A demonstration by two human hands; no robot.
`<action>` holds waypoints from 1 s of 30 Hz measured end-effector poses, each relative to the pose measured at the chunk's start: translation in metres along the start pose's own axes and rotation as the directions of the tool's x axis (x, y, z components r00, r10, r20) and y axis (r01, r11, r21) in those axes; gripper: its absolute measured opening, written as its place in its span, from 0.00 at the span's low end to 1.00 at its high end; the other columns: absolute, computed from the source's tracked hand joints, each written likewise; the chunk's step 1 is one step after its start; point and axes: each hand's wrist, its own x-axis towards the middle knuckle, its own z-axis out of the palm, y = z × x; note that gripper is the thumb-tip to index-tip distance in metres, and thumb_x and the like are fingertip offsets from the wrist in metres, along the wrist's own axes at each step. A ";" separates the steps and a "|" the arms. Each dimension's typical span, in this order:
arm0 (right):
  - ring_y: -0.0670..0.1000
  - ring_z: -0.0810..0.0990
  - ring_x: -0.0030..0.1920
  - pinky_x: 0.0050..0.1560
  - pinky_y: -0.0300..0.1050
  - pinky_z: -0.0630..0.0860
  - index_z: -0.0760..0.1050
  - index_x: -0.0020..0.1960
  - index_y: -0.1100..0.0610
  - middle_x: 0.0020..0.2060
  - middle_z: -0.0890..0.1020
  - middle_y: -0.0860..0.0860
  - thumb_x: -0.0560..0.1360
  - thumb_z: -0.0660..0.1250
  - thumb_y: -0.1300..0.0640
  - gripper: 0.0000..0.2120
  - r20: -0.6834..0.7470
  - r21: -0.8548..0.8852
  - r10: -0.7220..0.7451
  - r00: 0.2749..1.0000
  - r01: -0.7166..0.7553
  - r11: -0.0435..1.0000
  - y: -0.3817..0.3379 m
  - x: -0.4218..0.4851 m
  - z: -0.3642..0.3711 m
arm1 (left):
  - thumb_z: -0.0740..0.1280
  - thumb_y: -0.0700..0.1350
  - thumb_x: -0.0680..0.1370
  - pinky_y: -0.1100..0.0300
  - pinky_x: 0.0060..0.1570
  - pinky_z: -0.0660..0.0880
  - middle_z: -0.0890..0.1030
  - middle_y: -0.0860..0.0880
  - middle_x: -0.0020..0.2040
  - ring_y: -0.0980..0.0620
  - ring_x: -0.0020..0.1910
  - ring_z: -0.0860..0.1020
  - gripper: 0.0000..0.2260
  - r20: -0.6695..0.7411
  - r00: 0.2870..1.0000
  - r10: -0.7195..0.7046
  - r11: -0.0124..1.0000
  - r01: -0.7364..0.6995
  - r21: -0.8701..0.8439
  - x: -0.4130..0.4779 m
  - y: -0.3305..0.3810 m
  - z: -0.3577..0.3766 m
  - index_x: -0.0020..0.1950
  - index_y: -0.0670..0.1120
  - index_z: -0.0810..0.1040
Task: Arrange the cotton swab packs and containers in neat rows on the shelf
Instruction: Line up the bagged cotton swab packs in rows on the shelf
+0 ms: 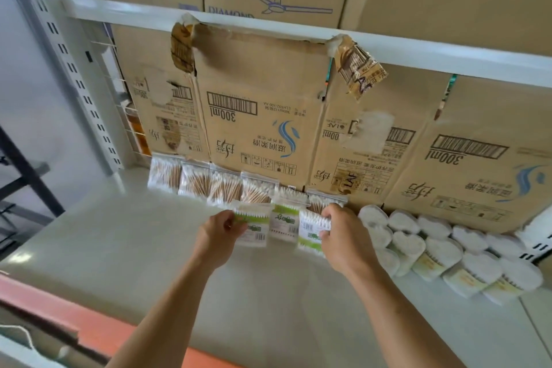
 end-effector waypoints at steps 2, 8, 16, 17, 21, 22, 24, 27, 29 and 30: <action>0.52 0.76 0.47 0.40 0.44 0.71 0.71 0.59 0.56 0.56 0.75 0.52 0.76 0.65 0.66 0.13 0.006 -0.024 0.012 1.000 -0.012 1.000 -0.001 0.005 -0.001 | 0.68 0.43 0.76 0.60 0.28 0.64 0.75 0.49 0.32 0.51 0.31 0.71 0.12 0.001 1.000 0.000 1.000 0.000 0.024 0.006 0.001 0.002 0.33 0.48 0.71; 0.53 0.76 0.49 0.44 0.46 0.75 0.72 0.59 0.59 0.55 0.74 0.55 0.74 0.62 0.72 0.16 0.015 -0.050 0.049 0.999 -0.048 0.998 -0.007 0.019 -0.002 | 0.65 0.40 0.78 0.71 0.24 0.64 0.75 0.52 0.34 0.56 0.31 0.71 0.06 -0.032 0.998 0.047 0.998 -0.045 0.050 0.015 0.007 0.008 0.41 0.45 0.74; 0.55 0.78 0.48 0.41 0.42 0.73 0.72 0.57 0.61 0.55 0.73 0.57 0.74 0.64 0.70 0.13 0.023 -0.127 0.094 0.995 -0.090 0.988 -0.006 0.022 0.000 | 0.65 0.40 0.78 0.61 0.31 0.69 0.77 0.47 0.37 0.49 0.35 0.74 0.04 -0.121 0.991 0.057 0.998 -0.054 0.033 0.020 0.007 0.015 0.44 0.47 0.75; 0.56 0.78 0.48 0.41 0.42 0.74 0.72 0.58 0.62 0.56 0.72 0.58 0.74 0.64 0.70 0.13 0.029 -0.131 0.099 0.995 -0.095 0.987 -0.006 0.022 0.000 | 0.65 0.40 0.78 0.62 0.30 0.68 0.77 0.47 0.36 0.50 0.34 0.73 0.04 -0.137 0.989 0.060 0.998 -0.056 0.038 0.020 0.007 0.015 0.44 0.46 0.76; 0.57 0.79 0.48 0.43 0.46 0.76 0.73 0.56 0.63 0.58 0.71 0.59 0.75 0.63 0.69 0.11 0.030 -0.157 0.132 0.991 -0.126 0.980 -0.009 0.023 0.000 | 0.66 0.40 0.78 0.63 0.28 0.66 0.77 0.48 0.35 0.51 0.32 0.73 0.03 -0.163 0.985 0.064 0.998 -0.059 0.038 0.022 0.006 0.015 0.44 0.45 0.75; 0.57 0.79 0.48 0.43 0.46 0.77 0.73 0.57 0.63 0.59 0.71 0.59 0.75 0.63 0.70 0.11 0.032 -0.158 0.141 0.989 -0.134 0.978 -0.010 0.023 0.000 | 0.66 0.40 0.78 0.64 0.28 0.66 0.77 0.49 0.34 0.52 0.32 0.73 0.04 -0.156 0.985 0.073 0.997 -0.067 0.040 0.022 0.006 0.015 0.43 0.46 0.75; 0.58 0.80 0.49 0.44 0.47 0.78 0.73 0.58 0.64 0.60 0.70 0.59 0.76 0.63 0.70 0.11 0.042 -0.162 0.156 0.987 -0.147 0.976 -0.012 0.023 0.001 | 0.66 0.40 0.78 0.67 0.28 0.65 0.77 0.50 0.35 0.52 0.32 0.73 0.04 -0.136 0.987 0.088 0.995 -0.082 0.049 0.023 0.006 0.015 0.43 0.46 0.75; 0.59 0.80 0.50 0.42 0.46 0.76 0.74 0.56 0.64 0.66 0.67 0.61 0.76 0.63 0.69 0.09 0.058 -0.171 0.163 0.985 -0.151 0.974 -0.014 0.021 0.002 | 0.67 0.43 0.78 0.62 0.41 0.71 0.80 0.43 0.49 0.45 0.47 0.77 0.10 -0.150 0.987 0.051 0.997 -0.042 0.068 0.021 0.002 0.014 0.58 0.43 0.77; 0.59 0.80 0.50 0.41 0.47 0.75 0.74 0.56 0.64 0.66 0.66 0.61 0.77 0.63 0.68 0.09 0.059 -0.178 0.172 0.983 -0.159 0.971 -0.014 0.020 0.002 | 0.69 0.46 0.76 0.52 0.54 0.72 0.76 0.41 0.60 0.42 0.58 0.74 0.22 -0.200 0.978 0.054 0.993 -0.032 0.112 0.013 0.001 0.016 0.68 0.41 0.70; 0.59 0.80 0.50 0.41 0.47 0.75 0.74 0.56 0.64 0.66 0.67 0.60 0.77 0.62 0.69 0.09 0.057 -0.178 0.177 0.982 -0.165 0.970 -0.013 0.019 0.003 | 0.70 0.46 0.76 0.49 0.57 0.71 0.73 0.40 0.63 0.41 0.61 0.72 0.25 -0.227 0.969 0.094 0.987 -0.062 0.147 0.006 0.003 0.019 0.69 0.41 0.69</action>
